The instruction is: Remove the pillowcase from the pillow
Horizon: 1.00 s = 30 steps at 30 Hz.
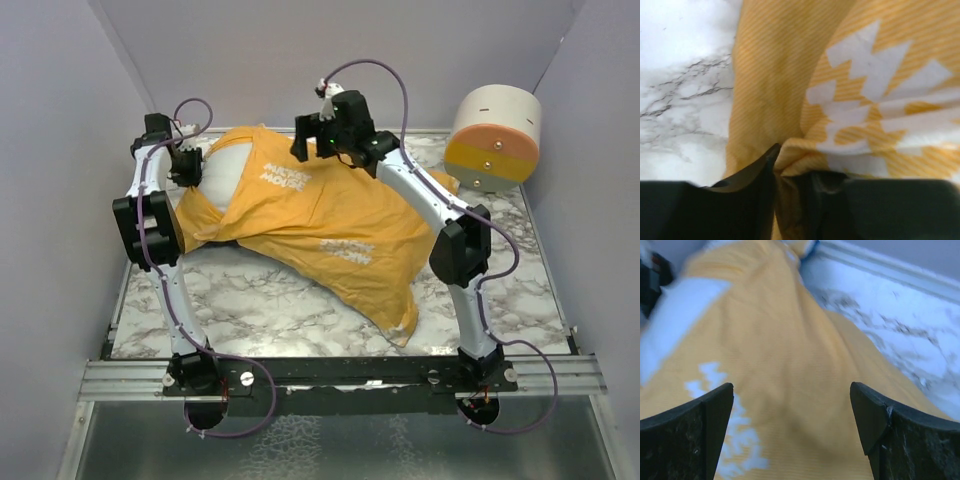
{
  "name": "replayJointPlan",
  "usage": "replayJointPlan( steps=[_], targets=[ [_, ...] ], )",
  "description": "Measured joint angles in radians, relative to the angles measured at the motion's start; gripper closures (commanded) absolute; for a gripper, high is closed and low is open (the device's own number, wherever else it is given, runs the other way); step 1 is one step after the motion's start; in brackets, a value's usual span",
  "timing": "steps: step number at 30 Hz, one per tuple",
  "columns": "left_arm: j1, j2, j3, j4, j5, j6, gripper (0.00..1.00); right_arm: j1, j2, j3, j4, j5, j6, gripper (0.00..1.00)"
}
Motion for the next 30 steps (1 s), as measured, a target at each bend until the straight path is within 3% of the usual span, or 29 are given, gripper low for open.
replayJointPlan(
  steps=[3,5,9,12,14,16,22,27,30],
  targets=[
    [-0.008,0.047,0.121,-0.073,0.052,-0.013,0.77,-0.085,-0.01,-0.161,0.014,-0.07,-0.019,0.01],
    [-0.026,0.129,0.283,-0.138,0.09,-0.025,0.74,-0.13,-0.022,-0.335,0.045,-0.133,-0.019,0.03],
    [-0.093,0.25,0.506,-0.218,0.166,-0.039,0.72,-0.128,-0.088,-0.603,0.23,-0.214,0.007,0.05],
    [-0.145,0.286,0.597,-0.291,0.293,-0.043,0.83,-0.097,-0.18,-0.7,0.264,-0.237,0.013,0.09],
    [-0.165,0.304,0.684,-0.311,0.387,-0.062,0.94,-0.073,-0.222,-0.748,0.278,-0.241,0.027,0.16],
    [-0.176,0.294,0.738,-0.286,0.471,-0.104,0.98,-0.056,-0.246,-0.795,0.308,-0.24,0.06,0.24],
    [-0.203,0.062,0.648,-0.111,0.579,-0.185,1.0,-0.035,-0.248,-0.787,0.399,-0.231,0.156,0.58],
    [-0.23,-0.264,0.493,0.034,0.61,-0.227,1.0,0.011,-0.243,-0.631,0.488,-0.143,0.182,0.8],
    [-0.233,-0.394,0.496,0.187,0.624,-0.323,1.0,0.049,-0.248,-0.547,0.57,-0.097,0.171,0.98]
  ],
)
